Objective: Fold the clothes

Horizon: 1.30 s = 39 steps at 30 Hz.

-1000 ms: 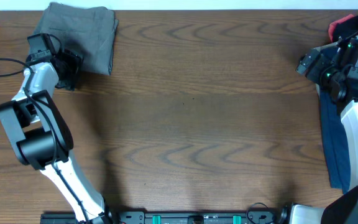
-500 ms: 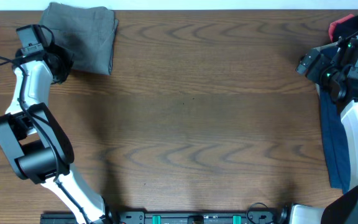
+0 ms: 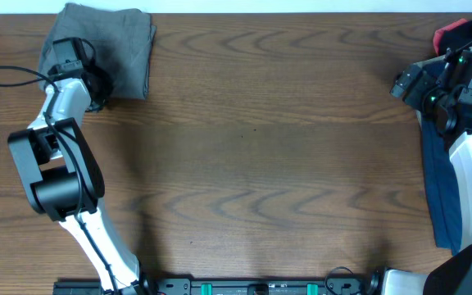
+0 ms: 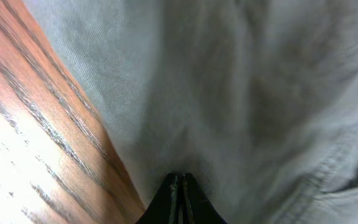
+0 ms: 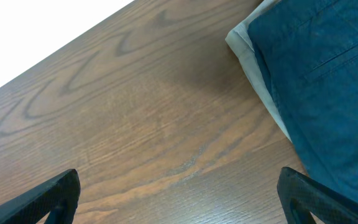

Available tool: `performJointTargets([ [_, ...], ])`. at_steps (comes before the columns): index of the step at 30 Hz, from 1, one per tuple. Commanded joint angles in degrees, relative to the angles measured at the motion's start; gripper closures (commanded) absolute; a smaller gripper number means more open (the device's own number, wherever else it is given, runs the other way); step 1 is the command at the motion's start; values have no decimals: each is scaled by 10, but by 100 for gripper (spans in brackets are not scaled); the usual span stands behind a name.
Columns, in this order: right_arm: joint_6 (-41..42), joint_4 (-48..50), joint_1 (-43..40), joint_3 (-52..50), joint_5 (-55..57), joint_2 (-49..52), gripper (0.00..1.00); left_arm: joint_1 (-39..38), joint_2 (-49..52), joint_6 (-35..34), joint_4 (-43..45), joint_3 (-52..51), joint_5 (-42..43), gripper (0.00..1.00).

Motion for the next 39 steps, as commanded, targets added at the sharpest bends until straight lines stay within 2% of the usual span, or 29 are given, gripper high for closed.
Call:
performJointTargets([
  [1, -10, 0, -1, 8, 2, 3, 1, -1, 10, 22, 0, -3, -11, 94],
  [5, -10, 0, -1, 8, 2, 3, 1, -1, 9, 76, -5, -3, 15, 94],
  [14, -10, 0, -1, 8, 2, 3, 1, -1, -53, 78, -29, -3, 105, 94],
  [22, -10, 0, -1, 8, 2, 3, 1, -1, -169, 78, -160, -3, 118, 93],
  [24, -10, 0, -1, 8, 2, 3, 1, -1, -193, 78, -214, -3, 118, 87],
  [25, -10, 0, -1, 8, 2, 3, 1, -1, -202, 78, -241, -3, 118, 68],
  [27, -10, 0, -1, 8, 2, 3, 1, -1, -219, 78, -303, -3, 123, 11],
  [28, -10, 0, -1, 8, 2, 3, 1, -1, -224, 81, -329, -3, 133, 1],
  [32, -10, 0, -1, 8, 2, 3, 1, -1, -243, 164, -422, -3, 194, 1],
  [39, -10, 0, -1, 8, 2, 3, 1, -15, -295, 263, -553, -3, 197, 1],
])
